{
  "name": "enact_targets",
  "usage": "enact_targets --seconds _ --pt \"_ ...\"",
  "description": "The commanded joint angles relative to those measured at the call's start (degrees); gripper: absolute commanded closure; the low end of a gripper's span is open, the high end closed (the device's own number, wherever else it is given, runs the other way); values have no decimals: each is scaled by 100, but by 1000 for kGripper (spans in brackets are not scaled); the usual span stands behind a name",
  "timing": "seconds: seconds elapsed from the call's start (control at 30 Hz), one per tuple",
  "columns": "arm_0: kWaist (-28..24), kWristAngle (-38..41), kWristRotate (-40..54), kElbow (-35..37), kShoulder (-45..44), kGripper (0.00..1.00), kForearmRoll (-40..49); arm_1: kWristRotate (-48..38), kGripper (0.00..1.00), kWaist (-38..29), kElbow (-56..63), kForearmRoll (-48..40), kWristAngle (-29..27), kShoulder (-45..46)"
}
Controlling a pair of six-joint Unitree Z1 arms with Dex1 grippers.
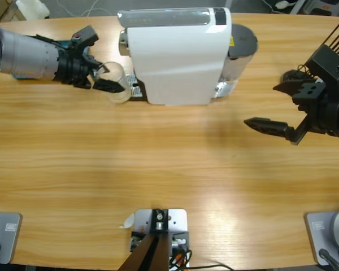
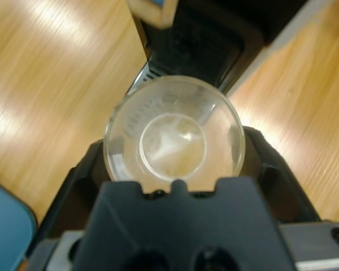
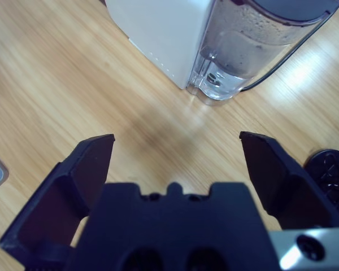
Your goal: Pour coffee
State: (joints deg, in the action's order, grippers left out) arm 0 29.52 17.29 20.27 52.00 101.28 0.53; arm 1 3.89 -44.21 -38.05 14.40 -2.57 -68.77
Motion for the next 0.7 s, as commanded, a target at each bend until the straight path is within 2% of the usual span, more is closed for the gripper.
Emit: enact_targets --seconds 0.03,0.23,0.5,0.7 --pt "-601 -516 -218 -322 -589 1000 -27 -64 0 -61 122 -65 99 -102" --pt "-1204 -665 -756 -352 -682 1000 -85 -55 0 -61 124 -60 99 -109" --pt "-2231 -1029 -1536 -266 -343 1000 -577 -55 0 -70 122 -42 99 -202" --pt "-2488 -1228 -1684 209 371 1000 -616 -55 0 -70 131 -40 97 -311"
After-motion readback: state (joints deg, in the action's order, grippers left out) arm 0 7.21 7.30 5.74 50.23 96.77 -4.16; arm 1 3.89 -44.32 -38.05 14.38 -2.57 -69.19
